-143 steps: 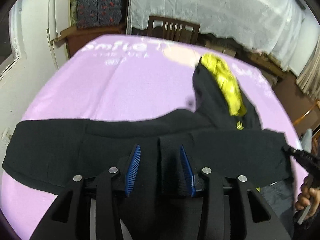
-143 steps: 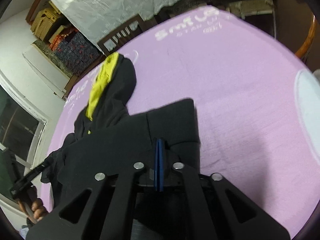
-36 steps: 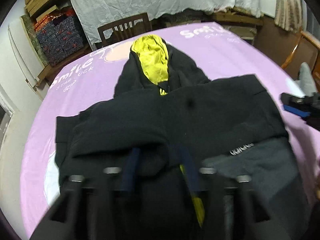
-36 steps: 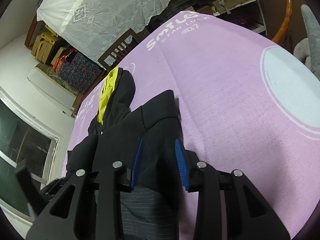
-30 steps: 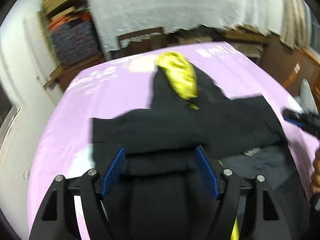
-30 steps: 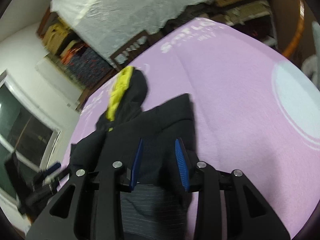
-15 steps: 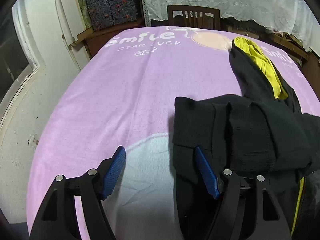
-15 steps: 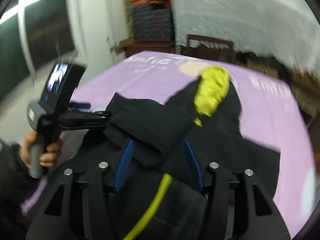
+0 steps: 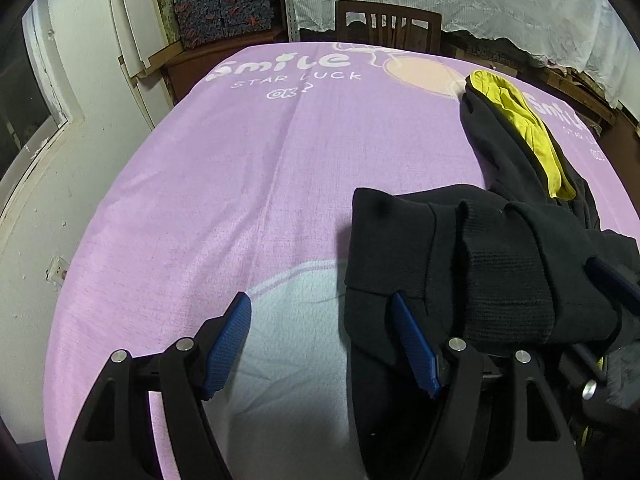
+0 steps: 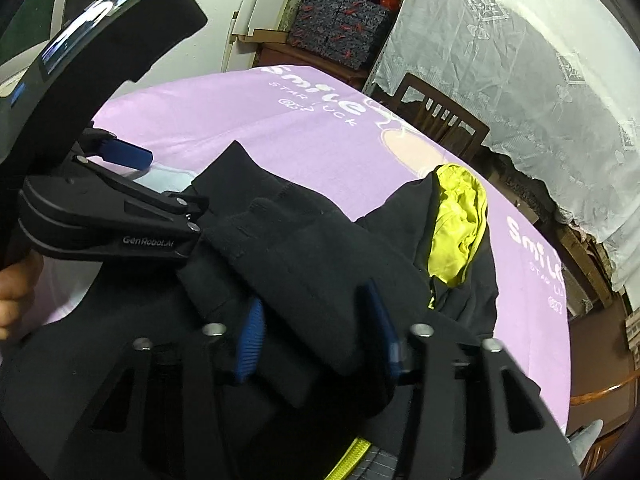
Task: Fold large clothes
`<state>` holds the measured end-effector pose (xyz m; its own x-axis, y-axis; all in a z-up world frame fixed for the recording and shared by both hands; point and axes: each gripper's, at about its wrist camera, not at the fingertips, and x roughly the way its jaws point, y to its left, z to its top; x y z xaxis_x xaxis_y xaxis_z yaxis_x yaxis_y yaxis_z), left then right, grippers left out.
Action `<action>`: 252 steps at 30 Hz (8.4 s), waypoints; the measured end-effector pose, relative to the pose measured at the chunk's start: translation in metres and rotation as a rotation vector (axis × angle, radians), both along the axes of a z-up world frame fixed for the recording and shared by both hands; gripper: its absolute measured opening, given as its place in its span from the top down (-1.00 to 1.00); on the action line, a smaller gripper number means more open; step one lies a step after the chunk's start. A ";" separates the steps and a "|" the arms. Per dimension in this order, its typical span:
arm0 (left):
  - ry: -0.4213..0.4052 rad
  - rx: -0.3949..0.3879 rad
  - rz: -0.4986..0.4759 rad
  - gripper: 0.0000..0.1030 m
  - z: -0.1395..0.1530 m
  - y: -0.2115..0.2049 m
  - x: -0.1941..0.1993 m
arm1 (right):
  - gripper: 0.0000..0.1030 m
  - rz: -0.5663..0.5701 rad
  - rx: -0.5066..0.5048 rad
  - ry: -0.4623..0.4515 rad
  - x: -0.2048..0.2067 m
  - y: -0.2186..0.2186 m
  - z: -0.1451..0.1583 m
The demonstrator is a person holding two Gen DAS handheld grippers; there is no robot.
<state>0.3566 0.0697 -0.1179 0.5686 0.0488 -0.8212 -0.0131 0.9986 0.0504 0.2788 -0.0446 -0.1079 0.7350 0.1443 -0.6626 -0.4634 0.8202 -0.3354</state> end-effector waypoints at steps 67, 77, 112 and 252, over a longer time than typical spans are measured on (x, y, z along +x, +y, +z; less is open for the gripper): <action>-0.060 0.074 -0.252 -0.67 -0.008 -0.091 0.004 | 0.56 -0.393 0.584 0.306 0.035 -0.235 -0.024; -0.102 0.011 -0.155 -0.68 0.006 -0.056 0.011 | -0.05 -0.382 0.692 0.272 0.121 -0.244 0.039; -0.001 -0.140 -0.088 -0.93 -0.010 -0.032 0.030 | 0.74 -0.254 0.475 -0.019 0.167 -0.154 0.147; -0.021 0.048 -0.325 -0.93 -0.009 -0.135 -0.076 | 0.76 -0.105 0.901 0.537 -0.037 -0.202 -0.044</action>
<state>0.2808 -0.0654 -0.1273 0.5778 -0.1002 -0.8100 0.3047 0.9471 0.1002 0.2414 -0.2466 -0.1520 0.4140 0.6979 -0.5844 -0.2822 0.7087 0.6466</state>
